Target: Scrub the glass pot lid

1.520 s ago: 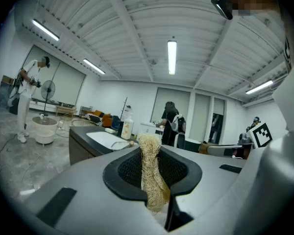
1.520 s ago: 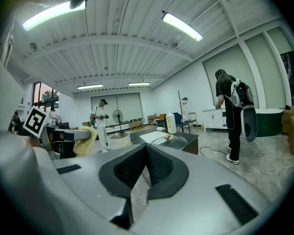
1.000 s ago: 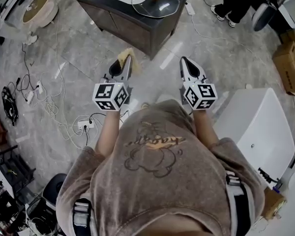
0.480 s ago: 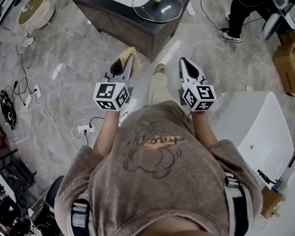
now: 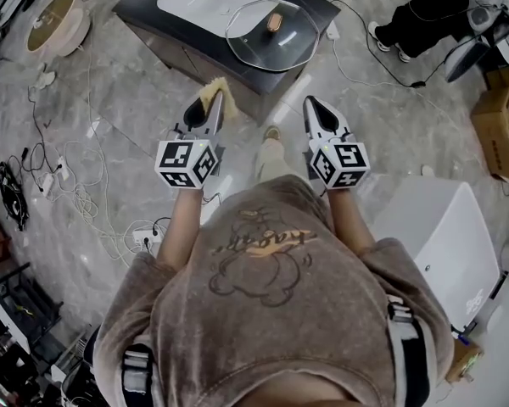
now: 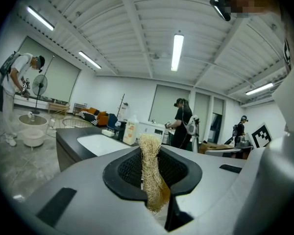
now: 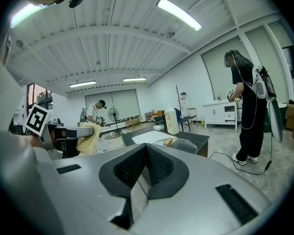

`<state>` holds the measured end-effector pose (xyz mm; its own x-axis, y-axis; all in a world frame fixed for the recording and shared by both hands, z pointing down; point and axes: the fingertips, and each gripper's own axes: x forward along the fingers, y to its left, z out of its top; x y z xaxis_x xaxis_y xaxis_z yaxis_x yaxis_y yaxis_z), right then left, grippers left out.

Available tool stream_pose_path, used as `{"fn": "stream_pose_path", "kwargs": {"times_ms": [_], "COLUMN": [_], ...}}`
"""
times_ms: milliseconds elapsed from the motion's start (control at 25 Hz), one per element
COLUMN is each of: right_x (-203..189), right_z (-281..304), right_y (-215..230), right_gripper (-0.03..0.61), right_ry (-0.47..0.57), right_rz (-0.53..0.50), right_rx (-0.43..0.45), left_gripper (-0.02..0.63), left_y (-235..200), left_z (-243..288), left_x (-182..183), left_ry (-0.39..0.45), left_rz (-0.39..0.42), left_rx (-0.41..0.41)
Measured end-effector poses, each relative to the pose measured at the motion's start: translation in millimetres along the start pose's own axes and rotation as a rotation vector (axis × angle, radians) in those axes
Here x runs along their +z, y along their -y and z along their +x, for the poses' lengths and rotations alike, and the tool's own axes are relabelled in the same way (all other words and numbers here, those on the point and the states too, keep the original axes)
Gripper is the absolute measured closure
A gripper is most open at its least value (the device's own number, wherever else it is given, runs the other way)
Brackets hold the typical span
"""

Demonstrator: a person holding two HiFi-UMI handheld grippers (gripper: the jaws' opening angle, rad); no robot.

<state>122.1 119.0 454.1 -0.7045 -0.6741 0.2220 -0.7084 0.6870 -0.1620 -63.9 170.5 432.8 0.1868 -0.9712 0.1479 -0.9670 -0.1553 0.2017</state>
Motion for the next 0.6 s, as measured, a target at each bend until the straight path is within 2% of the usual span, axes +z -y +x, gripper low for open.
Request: {"fn": "stream_pose_path", "kwargs": {"times_ms": [600], "right_x": [73.3], "right_z": [145.0], "right_y": [102.9], "right_gripper": [0.577], "right_ry": [-0.018], "right_rz": [-0.012], "right_rx": [0.060], "left_gripper": [0.543], "left_y": [-52.3], "left_z": [177.2], "left_x": [64.4], "left_ry": [0.001], "left_rz": [0.014], "left_rx": [0.036]}}
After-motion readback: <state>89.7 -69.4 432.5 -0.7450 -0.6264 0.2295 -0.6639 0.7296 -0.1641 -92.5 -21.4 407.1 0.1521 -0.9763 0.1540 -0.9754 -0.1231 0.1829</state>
